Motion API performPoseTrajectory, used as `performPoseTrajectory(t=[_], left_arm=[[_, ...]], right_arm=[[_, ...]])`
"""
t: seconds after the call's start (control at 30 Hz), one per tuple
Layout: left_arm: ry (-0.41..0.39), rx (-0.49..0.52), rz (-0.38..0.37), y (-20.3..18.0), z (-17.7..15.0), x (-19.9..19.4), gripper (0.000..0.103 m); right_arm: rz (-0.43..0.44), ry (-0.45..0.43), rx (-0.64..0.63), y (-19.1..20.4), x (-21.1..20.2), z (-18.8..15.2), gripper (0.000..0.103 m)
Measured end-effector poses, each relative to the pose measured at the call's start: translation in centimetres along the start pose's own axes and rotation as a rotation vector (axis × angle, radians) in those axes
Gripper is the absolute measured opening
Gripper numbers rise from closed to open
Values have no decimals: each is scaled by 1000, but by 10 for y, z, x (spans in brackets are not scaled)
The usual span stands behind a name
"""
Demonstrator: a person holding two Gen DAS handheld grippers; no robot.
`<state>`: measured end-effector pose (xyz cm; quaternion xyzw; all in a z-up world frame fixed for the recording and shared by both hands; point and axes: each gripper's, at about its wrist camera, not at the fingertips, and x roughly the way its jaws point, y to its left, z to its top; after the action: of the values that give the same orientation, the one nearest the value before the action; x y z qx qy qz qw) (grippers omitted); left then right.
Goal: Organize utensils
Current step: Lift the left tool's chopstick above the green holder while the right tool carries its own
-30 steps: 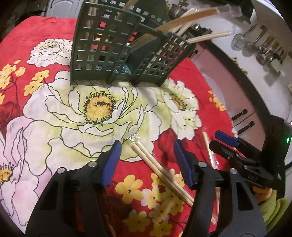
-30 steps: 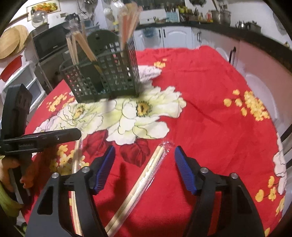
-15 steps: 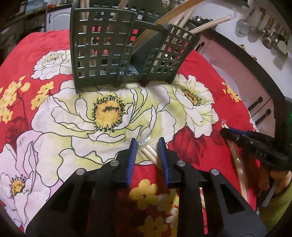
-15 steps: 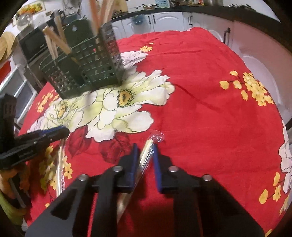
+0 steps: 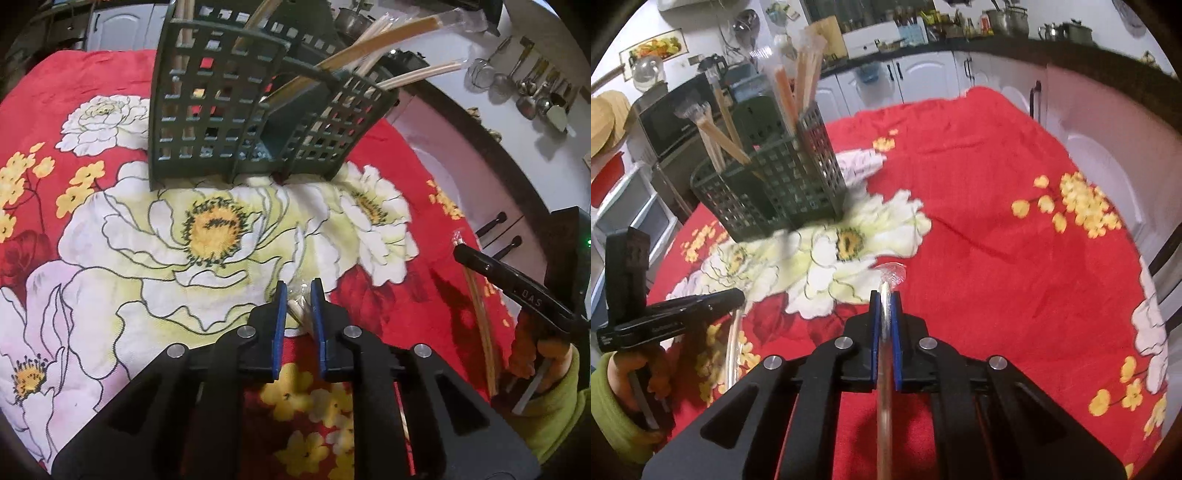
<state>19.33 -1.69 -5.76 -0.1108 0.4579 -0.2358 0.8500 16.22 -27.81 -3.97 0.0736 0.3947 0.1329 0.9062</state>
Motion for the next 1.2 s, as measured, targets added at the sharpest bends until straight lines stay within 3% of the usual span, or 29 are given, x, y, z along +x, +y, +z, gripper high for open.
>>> performPoseTrajectory(t=[0.33, 0.93, 1.2], left_arm=[[-12, 70, -60, -35, 9, -15, 4], [-130, 204, -148, -95, 37, -59, 3], [-177, 221, -164, -104, 45, -74, 3]], right_arm=[[14, -81, -36, 6, -26, 11, 6], [15, -184, -82, 20, -59, 25, 6], [14, -242, -112, 27, -75, 33, 6]])
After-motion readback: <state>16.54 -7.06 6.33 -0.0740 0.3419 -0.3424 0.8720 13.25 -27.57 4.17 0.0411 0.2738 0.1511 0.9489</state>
